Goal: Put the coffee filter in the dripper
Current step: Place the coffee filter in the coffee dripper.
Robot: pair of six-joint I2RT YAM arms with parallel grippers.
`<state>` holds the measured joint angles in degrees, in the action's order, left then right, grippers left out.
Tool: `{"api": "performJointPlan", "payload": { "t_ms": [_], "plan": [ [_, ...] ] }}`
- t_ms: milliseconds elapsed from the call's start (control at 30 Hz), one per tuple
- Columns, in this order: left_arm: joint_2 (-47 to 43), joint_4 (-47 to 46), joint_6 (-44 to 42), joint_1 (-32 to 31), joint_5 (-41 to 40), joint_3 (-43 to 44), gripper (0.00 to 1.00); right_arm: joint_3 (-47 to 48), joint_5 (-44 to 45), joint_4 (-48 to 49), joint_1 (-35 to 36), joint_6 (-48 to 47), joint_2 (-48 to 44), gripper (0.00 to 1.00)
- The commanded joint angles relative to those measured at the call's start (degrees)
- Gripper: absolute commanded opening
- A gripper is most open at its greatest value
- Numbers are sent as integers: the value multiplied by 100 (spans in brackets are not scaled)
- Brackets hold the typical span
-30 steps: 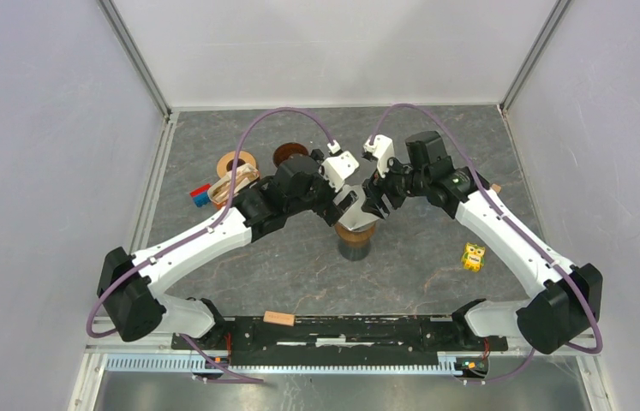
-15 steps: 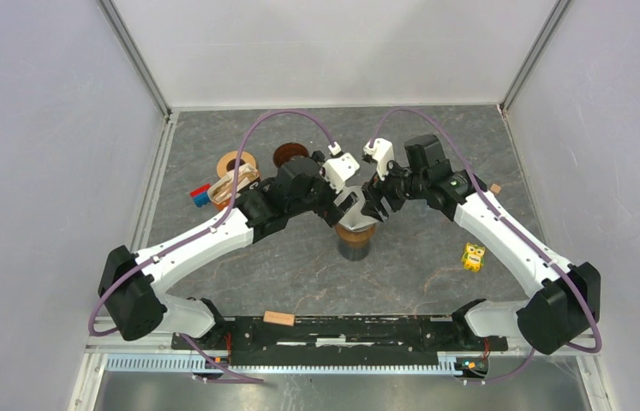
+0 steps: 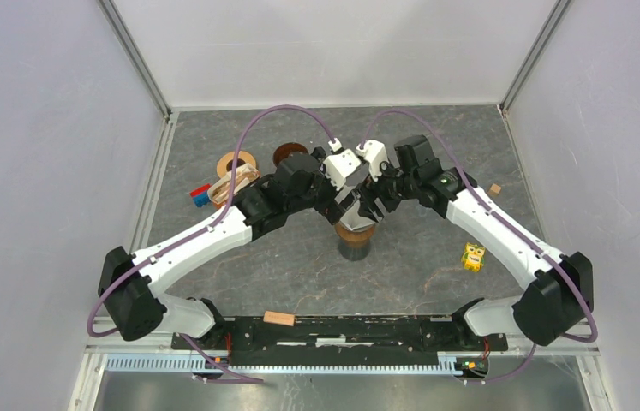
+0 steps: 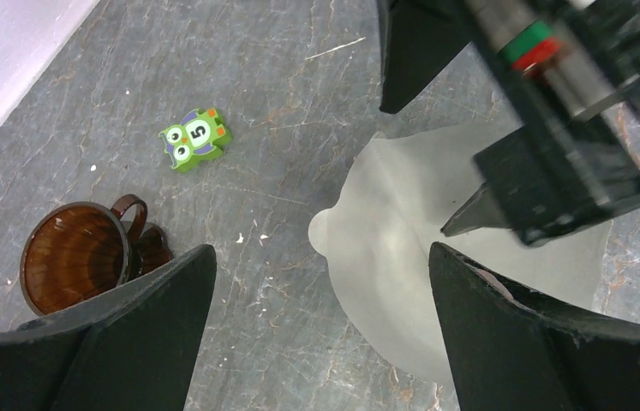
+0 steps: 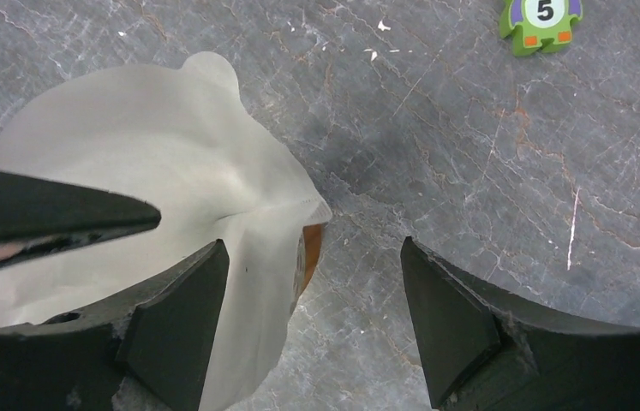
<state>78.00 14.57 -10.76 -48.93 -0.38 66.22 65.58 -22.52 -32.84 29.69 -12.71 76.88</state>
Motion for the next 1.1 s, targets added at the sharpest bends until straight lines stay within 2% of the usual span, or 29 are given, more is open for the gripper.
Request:
{"api": "performJointPlan", "payload": {
  "t_ms": [0,367,467,700,1067],
  "plan": [
    [-205,13,-95,6,282,205,100,439,410,-158,163,30,168,81],
    [-245,-112,-365,6,56,-10,100,631,716,-257,281,23,447,81],
    [-185,-228,-246,9,-216,-30,100,631,747,-258,319,32,523,81],
    [-72,-362,-4,6,-236,-54,100,579,837,-231,360,14,546,81],
    [-86,-468,-149,6,-258,-373,100,571,878,-221,414,-4,678,81]
  ]
}}
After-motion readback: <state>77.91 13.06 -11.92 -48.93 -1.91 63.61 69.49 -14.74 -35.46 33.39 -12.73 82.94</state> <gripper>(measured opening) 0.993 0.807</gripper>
